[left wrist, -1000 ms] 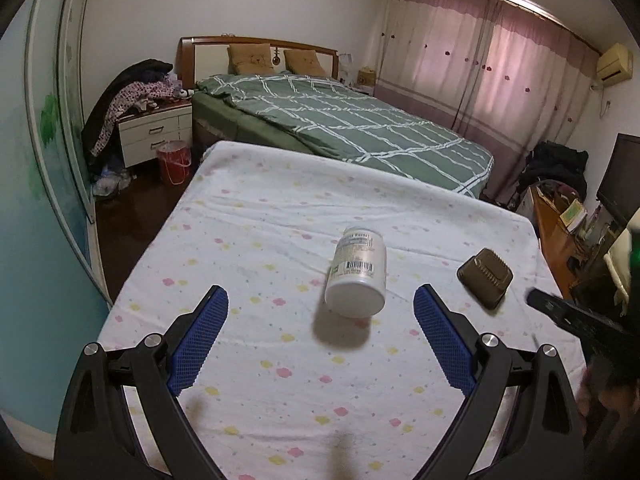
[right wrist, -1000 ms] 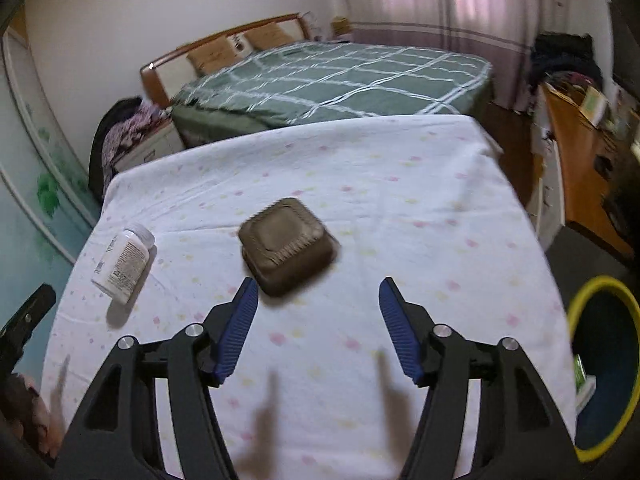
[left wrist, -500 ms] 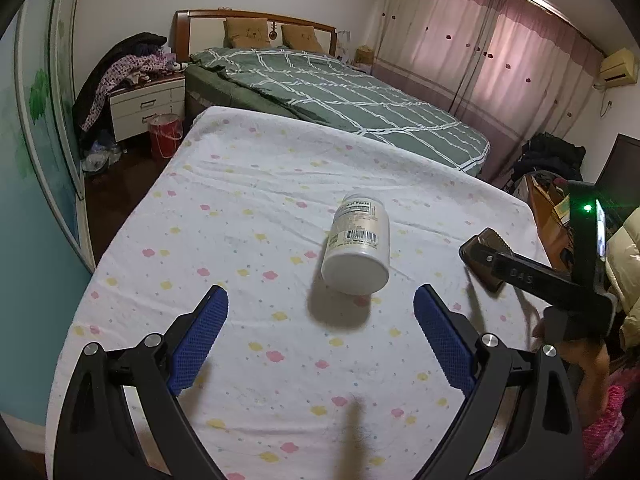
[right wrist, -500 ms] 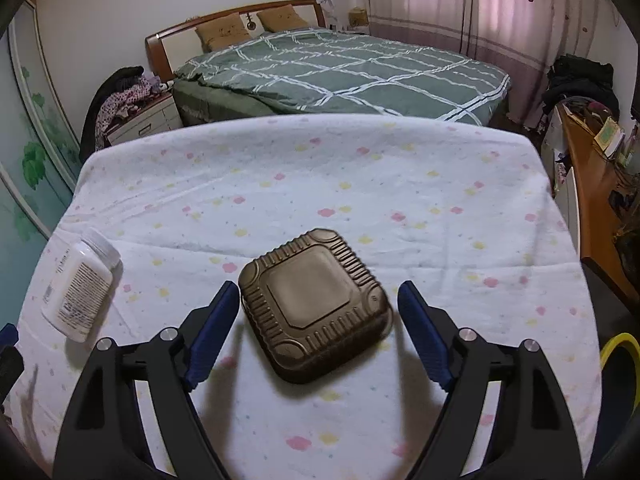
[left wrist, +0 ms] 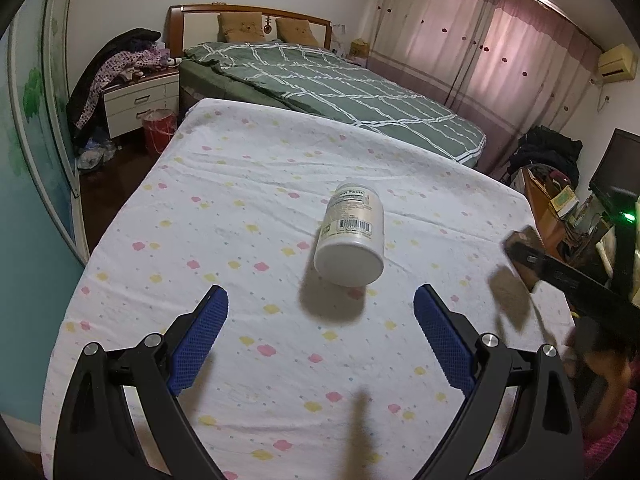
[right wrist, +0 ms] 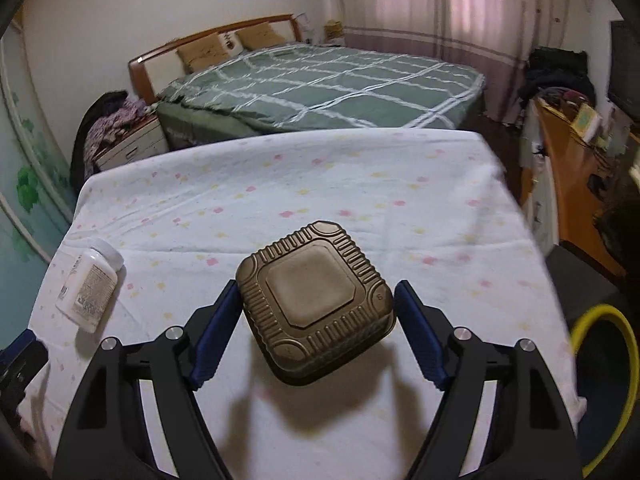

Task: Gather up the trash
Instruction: 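Carry the brown container into the bin with the right tool while the left tool nears the pill bottle, then grasp the white pill bottle with the left tool and lift it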

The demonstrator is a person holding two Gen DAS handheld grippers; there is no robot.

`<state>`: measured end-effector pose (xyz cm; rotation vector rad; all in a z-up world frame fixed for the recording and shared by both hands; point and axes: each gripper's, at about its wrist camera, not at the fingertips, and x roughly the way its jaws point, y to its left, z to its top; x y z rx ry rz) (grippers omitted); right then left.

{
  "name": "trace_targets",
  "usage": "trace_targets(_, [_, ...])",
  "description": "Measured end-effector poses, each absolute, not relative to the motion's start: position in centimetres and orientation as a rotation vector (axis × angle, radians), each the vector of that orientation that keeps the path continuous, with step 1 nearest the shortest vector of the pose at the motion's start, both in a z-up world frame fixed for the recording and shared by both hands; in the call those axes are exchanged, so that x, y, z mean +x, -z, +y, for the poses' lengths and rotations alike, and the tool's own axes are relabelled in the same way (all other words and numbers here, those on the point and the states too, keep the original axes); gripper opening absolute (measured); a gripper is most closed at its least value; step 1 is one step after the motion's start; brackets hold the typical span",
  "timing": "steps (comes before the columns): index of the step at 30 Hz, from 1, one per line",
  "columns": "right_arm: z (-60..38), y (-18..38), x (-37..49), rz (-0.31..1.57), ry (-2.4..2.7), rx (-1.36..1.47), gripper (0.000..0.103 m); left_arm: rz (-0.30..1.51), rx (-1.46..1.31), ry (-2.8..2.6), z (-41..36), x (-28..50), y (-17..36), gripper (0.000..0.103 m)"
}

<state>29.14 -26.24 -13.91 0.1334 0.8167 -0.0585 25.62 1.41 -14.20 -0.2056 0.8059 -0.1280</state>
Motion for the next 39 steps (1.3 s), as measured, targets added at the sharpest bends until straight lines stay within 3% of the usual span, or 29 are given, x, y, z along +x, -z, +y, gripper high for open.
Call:
trace_targets(10, [-36.5,12.7,20.0,0.724,0.35,0.309,0.074,0.811,-0.165,0.15,0.3,25.5,14.3,0.093])
trace_targets(21, [-45.1,15.8,14.2,0.725,0.613,0.469,0.075,0.879,-0.147,0.209,-1.3,25.9,14.3,0.093])
trace_targets(25, [-46.1,16.3,13.3,0.725,0.661,0.491,0.079,0.896,-0.136,0.211,-1.7,26.3,14.2,0.093])
trace_targets(27, [-46.5,16.4,13.2,0.721,0.669,0.499,0.087,0.893,-0.122,0.206,-1.9,26.5,14.0,0.093])
trace_targets(39, [-46.6,16.8,13.0,0.712,0.643,0.526,0.088,0.931,-0.072,0.187,-2.4,30.7,14.0,0.093])
